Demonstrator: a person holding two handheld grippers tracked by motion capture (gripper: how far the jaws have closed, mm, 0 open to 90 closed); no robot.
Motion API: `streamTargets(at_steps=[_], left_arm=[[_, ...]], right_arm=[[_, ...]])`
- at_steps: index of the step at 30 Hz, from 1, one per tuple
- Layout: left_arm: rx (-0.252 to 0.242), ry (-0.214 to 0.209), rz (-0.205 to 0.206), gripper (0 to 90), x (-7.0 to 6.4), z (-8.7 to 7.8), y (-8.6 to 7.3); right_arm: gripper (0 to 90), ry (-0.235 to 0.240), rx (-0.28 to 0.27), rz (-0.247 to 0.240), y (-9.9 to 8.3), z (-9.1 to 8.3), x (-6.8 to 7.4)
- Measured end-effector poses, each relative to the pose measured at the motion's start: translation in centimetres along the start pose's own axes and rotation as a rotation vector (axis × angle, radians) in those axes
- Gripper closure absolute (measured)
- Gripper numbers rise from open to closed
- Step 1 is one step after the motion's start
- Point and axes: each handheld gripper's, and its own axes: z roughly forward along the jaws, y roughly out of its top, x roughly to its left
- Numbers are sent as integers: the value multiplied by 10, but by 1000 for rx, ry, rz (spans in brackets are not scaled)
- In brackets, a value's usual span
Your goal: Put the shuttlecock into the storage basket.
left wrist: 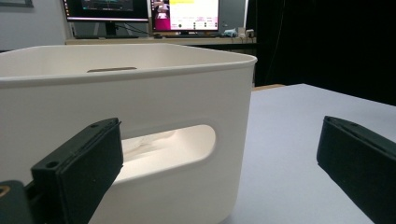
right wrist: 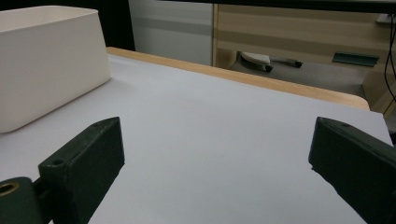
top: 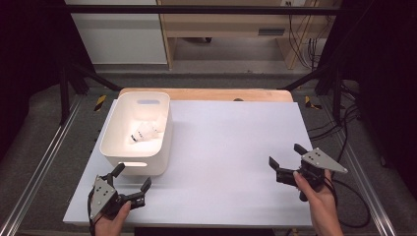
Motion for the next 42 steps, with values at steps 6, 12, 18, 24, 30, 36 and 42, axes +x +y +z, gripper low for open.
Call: streamTargets(at_steps=[6,12,18,24,30,36,42], left_arm=[[1,-2,1,5,0,0,0],[-2,-5,7,5,0,0,0],[0,-8,7,5,-1,0,0],[0,-7,4,5,0,0,0],[4,-12,7,5,-1,0,-1],[5,-17,6,4,-2,1,-1],[10,-24,8,4,-2,1,-1]], right_arm=[[38,-9,-13,-2,-8,-6,-1],[36,-4,-33,-2,-16,-12,-1],[36,0,-42,-6,-27,-15,0],[36,0,-50,-1,-38,-17,0],[36,11,-53,-5,-44,-17,0],[36,35,-53,-9,-53,-14,4],[36,61,-54,-7,-61,-9,10]])
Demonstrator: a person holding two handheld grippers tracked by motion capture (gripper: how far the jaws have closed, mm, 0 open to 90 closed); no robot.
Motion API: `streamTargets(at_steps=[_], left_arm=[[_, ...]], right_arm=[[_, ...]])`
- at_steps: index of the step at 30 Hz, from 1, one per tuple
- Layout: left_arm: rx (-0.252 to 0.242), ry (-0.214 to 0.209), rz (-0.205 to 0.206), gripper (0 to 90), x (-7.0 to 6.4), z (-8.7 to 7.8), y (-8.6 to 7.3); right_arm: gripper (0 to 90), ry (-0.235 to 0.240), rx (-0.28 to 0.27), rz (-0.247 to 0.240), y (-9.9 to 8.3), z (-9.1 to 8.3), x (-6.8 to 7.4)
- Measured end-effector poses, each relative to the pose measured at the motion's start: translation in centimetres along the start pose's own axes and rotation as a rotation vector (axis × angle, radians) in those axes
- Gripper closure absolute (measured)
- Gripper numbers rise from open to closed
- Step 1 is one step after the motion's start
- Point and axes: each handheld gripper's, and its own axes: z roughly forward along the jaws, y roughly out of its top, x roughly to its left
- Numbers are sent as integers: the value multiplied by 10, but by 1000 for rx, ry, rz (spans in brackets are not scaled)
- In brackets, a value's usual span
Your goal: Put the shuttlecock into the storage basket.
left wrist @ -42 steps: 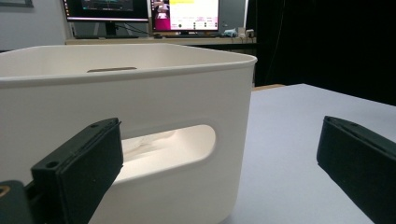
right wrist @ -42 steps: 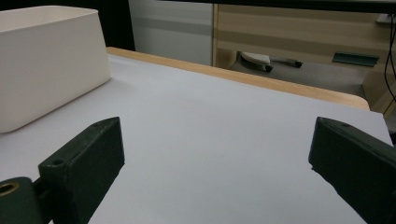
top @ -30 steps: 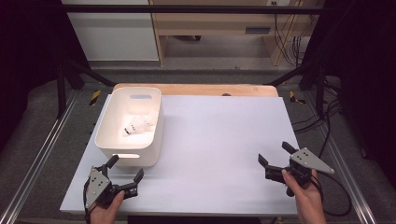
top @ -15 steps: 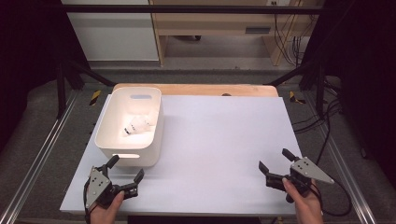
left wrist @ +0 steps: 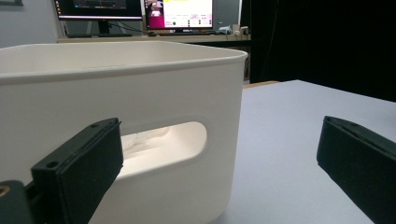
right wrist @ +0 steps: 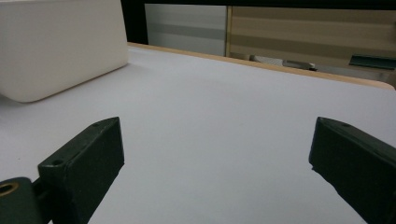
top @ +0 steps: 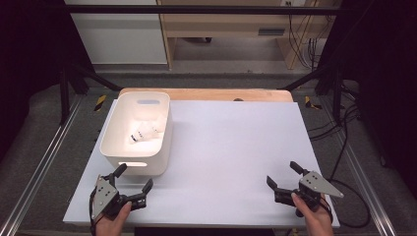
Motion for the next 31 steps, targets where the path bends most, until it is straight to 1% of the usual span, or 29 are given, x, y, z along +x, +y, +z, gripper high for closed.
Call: streamTargets(at_steps=[4,7,12,17,19,31], left_arm=[[2,-2,1,4,0,0,0],[3,-3,0,5,0,0,0],[5,-6,0,5,-1,0,0],[6,-16,3,5,-2,0,0],[6,-19,4,5,-3,0,0],[9,-19,4,5,-2,1,0]], right_arm=[[36,18,0,-2,-3,3,4],[36,34,1,-14,-6,6,8],[36,59,-8,-13,-7,11,13],[36,85,-11,-23,-10,17,19],[36,98,-17,-24,-11,20,20],[35,131,-29,-18,-9,39,23]])
